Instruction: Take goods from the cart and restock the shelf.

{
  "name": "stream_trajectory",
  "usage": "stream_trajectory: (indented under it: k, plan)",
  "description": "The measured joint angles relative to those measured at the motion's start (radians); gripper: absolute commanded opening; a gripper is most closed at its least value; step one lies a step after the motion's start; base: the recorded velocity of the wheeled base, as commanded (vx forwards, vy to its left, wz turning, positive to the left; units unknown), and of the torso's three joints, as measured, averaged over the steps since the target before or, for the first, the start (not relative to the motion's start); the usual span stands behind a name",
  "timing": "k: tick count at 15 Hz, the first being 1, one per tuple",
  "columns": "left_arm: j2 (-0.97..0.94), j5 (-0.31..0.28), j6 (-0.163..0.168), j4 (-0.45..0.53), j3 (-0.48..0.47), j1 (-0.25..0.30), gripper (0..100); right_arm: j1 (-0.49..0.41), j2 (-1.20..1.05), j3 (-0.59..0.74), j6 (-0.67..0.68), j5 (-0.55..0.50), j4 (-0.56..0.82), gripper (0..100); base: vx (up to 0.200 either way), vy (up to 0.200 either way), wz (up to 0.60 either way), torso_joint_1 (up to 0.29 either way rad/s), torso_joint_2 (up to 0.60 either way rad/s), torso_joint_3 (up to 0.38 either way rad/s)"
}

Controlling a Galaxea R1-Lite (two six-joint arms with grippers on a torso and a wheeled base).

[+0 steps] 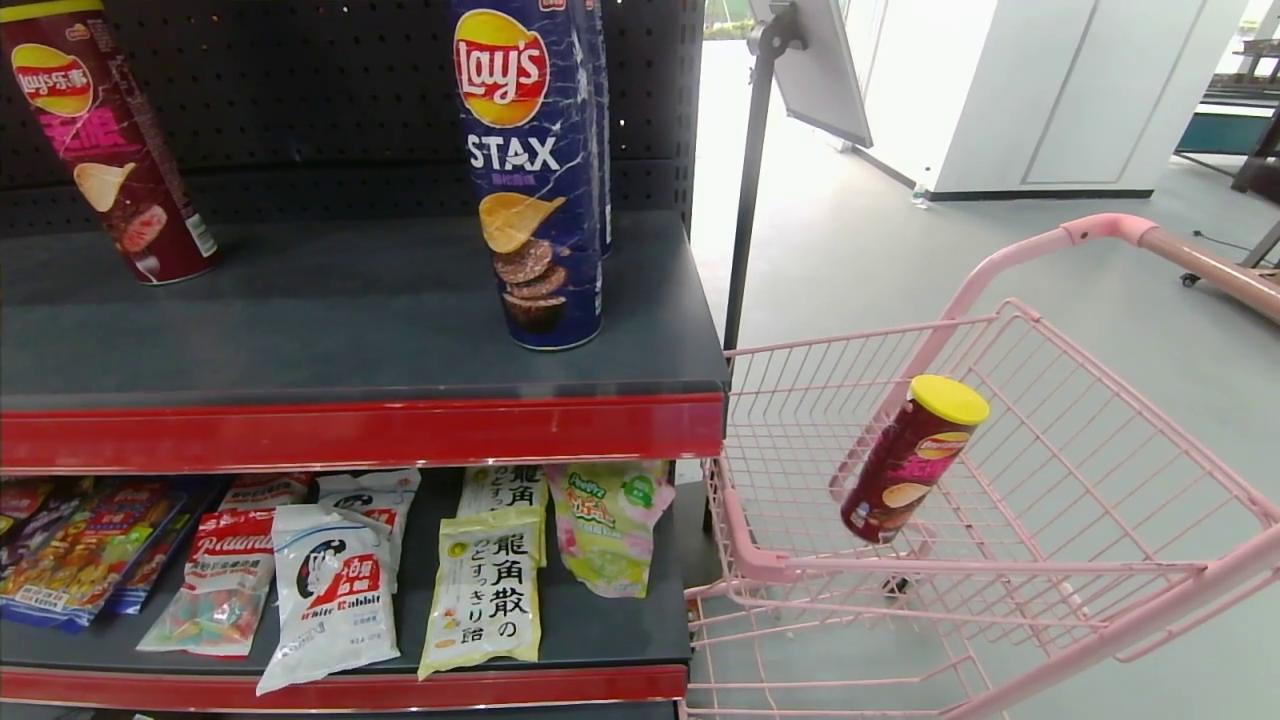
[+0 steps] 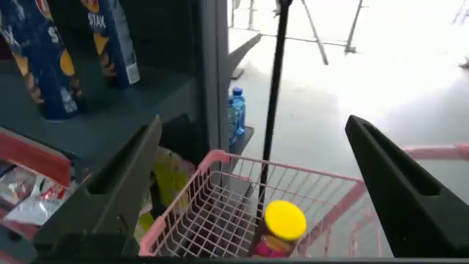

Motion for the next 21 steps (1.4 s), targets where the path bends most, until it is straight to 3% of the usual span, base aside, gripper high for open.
stream_trajectory:
  k: [2, 3, 5, 8, 13, 21]
  plan:
    - [0.000, 0.000, 0.000, 0.000, 0.000, 0.000, 100, -0.094, 0.204, -0.031, -0.153, 0.341, -0.064, 100, 0.000, 0.000, 0.00, 0.000, 0.00, 0.000]
    - [0.000, 0.000, 0.000, 0.000, 0.000, 0.000, 100, -0.147, 0.300, -0.036, -0.247, 0.461, -0.076, 100, 0.000, 0.000, 0.00, 0.000, 0.00, 0.000]
    - [0.000, 0.000, 0.000, 0.000, 0.000, 0.000, 100, -0.224, 0.449, -0.045, -0.376, 0.546, -0.083, 100, 0.000, 0.000, 0.00, 0.000, 0.00, 0.000]
    - [0.000, 0.000, 0.000, 0.000, 0.000, 0.000, 100, -0.295, 0.615, -0.061, -0.489, 0.570, -0.084, 100, 0.000, 0.000, 0.00, 0.000, 0.00, 0.000]
    - [0.000, 0.000, 0.000, 0.000, 0.000, 0.001, 100, -0.321, 0.810, -0.117, -0.566, 0.572, -0.083, 100, 0.000, 0.000, 0.00, 0.000, 0.00, 0.000]
    - [0.000, 0.000, 0.000, 0.000, 0.000, 0.000, 100, -0.336, 0.880, -0.108, -0.603, 0.593, -0.080, 100, 0.000, 0.000, 0.00, 0.000, 0.00, 0.000]
